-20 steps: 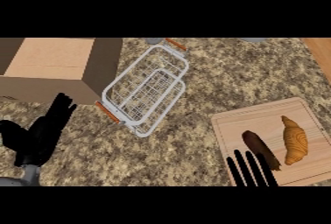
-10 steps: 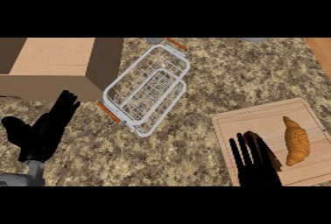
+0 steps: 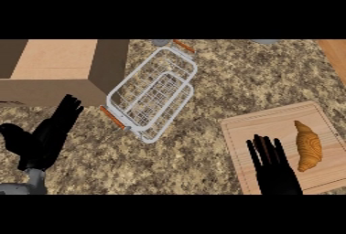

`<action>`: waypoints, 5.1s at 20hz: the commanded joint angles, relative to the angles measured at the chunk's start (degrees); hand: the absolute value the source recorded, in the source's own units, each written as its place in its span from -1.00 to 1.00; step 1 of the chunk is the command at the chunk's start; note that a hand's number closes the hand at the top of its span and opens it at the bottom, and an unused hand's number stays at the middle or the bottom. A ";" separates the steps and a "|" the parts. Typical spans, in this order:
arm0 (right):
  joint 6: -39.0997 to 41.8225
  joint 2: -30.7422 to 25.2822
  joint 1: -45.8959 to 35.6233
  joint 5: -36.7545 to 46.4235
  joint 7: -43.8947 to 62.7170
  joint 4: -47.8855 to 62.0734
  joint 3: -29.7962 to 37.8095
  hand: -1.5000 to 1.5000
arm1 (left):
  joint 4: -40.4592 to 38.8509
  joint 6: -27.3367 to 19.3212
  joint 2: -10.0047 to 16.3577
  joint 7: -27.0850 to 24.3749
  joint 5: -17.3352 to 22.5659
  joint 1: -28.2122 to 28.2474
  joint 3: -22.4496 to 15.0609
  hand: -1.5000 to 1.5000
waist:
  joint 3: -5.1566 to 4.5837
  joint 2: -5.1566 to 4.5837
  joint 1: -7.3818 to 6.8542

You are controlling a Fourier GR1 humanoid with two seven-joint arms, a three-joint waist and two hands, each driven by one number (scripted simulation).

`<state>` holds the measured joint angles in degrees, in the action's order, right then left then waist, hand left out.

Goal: Pick the sweet potato from the cutting board and place it in the tiered basket

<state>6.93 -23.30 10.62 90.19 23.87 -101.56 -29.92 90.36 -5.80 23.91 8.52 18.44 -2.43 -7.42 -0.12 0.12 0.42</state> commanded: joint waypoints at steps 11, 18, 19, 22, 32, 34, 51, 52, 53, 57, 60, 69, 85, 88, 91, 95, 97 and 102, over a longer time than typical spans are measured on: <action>2.66 -0.37 -5.22 0.69 -4.27 10.56 6.00 1.00 | -0.05 2.81 -1.73 1.34 -2.25 0.26 3.36 0.00 | 0.13 -0.16 -0.68; 2.11 0.10 -8.04 6.68 -4.94 12.26 2.26 1.00 | 2.17 4.32 -1.49 1.47 -2.10 2.45 4.70 0.00 | 0.14 -0.13 -1.11; -1.62 -1.88 -4.25 7.15 -4.51 9.40 2.49 1.00 | -1.44 1.93 -3.61 0.86 -4.32 -1.48 4.12 0.00 | 0.14 -0.14 -0.29; 3.66 4.86 4.12 -3.42 1.08 0.87 8.54 1.00 | -0.25 2.02 -3.44 -0.30 -3.88 2.47 4.14 0.00 | 0.10 0.08 1.03; -9.83 13.94 17.34 -8.70 8.08 -21.68 11.21 1.00 | -0.38 1.31 -3.86 1.38 -4.10 1.62 4.63 0.00 | 0.08 0.23 1.60; -12.31 14.80 17.59 -10.26 7.13 -28.01 10.42 1.00 | 2.04 1.78 -2.85 3.00 -3.32 1.66 5.10 0.00 | 0.11 0.47 1.46; 7.93 23.26 -9.70 -4.58 27.94 -41.64 -14.27 1.00 | 2.68 2.90 -4.31 4.92 -5.03 -1.21 4.63 0.00 | 0.01 -0.27 -1.36; 9.15 23.27 -12.05 -2.62 33.18 -40.25 -18.42 1.00 | 2.99 2.80 -5.07 4.45 -5.59 0.57 3.72 0.00 | -0.03 -0.16 -1.31; 7.47 23.28 -16.25 -3.70 36.12 -38.02 -18.97 1.00 | 0.30 2.67 -5.83 3.09 -5.73 -1.16 3.93 0.00 | -0.09 -0.31 -1.43; 4.78 23.29 -29.83 -9.93 44.90 -28.38 -15.06 1.00 | 0.93 4.20 -6.01 0.70 -6.83 1.69 2.40 0.00 | -0.11 -0.35 -2.61; 1.93 23.29 -38.02 -16.82 47.42 -21.10 -9.81 1.00 | -2.76 4.30 -5.69 1.83 -6.11 -2.61 4.29 0.00 | -0.08 -0.57 -2.38; -1.06 23.28 -58.35 -29.06 53.40 -2.97 -1.24 1.00 | -1.81 3.56 -7.47 2.94 -6.98 -3.49 3.00 0.00 | -0.04 -0.33 -2.67; -16.32 23.27 -67.33 -33.19 52.93 21.63 -4.18 1.00 | 0.53 3.57 -7.02 4.40 -7.61 -2.84 4.97 0.00 | 0.07 -0.19 -1.93; -21.84 23.27 -68.28 -32.93 48.95 30.43 -3.81 1.00 | -1.34 4.79 -7.04 2.03 -8.16 -1.25 4.74 0.00 | 0.04 -0.55 -2.62; -25.93 23.27 -68.74 -26.91 49.59 26.00 -2.00 1.00 | 1.30 4.08 -7.77 2.52 -8.18 0.00 4.30 0.00 | 0.10 -0.18 -2.23; -32.60 23.28 -69.16 -28.88 48.50 32.05 -2.98 -1.00 | -0.17 6.21 -7.01 1.67 -7.58 -0.53 4.89 0.00 | 0.06 -0.47 -2.85; -33.85 23.28 -70.65 -30.26 43.94 37.76 -0.33 -1.00 | -3.02 5.23 -7.20 2.40 -8.17 -3.47 5.77 0.00 | 0.07 -0.68 -2.39; -35.97 23.28 -74.56 -31.33 44.86 40.06 -0.50 -1.00 | -0.67 5.10 -8.39 1.34 -9.06 -0.25 4.80 0.00 | 0.08 -0.36 -2.38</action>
<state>-22.02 -0.54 -61.50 59.06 61.81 -64.02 -31.00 90.19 0.58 16.94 11.03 10.88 -3.51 -2.06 0.01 -0.25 -2.16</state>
